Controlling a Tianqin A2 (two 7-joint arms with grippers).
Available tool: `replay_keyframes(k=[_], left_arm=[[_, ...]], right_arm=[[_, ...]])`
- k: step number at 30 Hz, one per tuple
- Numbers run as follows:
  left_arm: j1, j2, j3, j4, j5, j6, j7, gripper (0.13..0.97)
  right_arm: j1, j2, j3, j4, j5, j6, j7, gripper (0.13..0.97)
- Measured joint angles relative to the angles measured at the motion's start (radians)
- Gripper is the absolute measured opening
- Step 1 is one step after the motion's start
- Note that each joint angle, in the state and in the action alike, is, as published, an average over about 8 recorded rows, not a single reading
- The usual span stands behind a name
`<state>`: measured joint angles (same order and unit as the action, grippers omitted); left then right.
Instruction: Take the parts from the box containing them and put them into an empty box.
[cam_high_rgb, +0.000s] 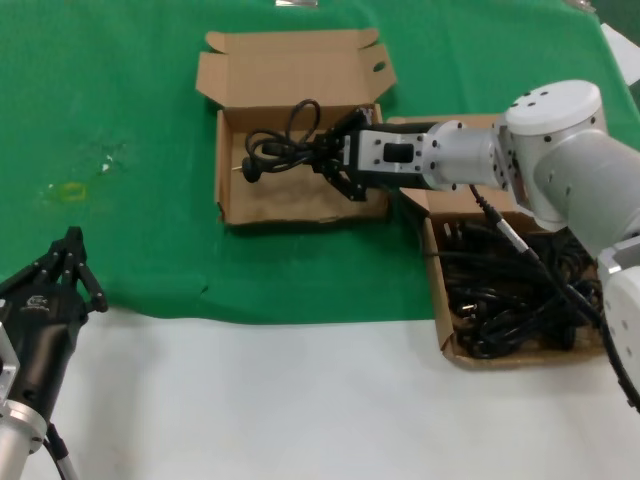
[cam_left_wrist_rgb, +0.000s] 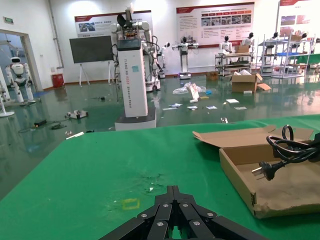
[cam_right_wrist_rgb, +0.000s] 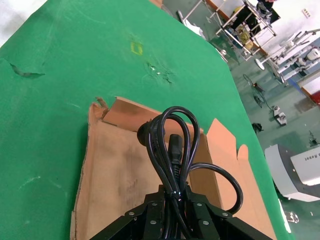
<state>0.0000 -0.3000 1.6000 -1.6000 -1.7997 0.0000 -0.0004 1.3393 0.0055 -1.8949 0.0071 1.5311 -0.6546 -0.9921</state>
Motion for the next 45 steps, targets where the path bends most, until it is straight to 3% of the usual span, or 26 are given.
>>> replay_keyframes(k=[19, 27, 31, 45], left_arm=[[0.0, 0.0, 0.0, 0.0, 0.0, 0.0, 0.0, 0.144], [0.0, 0.0, 0.0, 0.0, 0.0, 0.0, 0.0, 0.144], [0.0, 0.0, 0.0, 0.0, 0.0, 0.0, 0.0, 0.144], [0.0, 0.0, 0.0, 0.0, 0.0, 0.0, 0.0, 0.178]], right_arm=[[-0.007, 0.003, 0.02, 0.0, 0.017, 0.021, -0.055, 0.257], [-0.009, 0.006, 0.026, 0.0, 0.023, 0.027, -0.068, 0.373], [-0.009, 0.007, 0.027, 0.0, 0.023, 0.028, -0.069, 0.373], [-0.015, 0.008, 0.028, 0.006, 0.024, 0.031, -0.065, 0.687]])
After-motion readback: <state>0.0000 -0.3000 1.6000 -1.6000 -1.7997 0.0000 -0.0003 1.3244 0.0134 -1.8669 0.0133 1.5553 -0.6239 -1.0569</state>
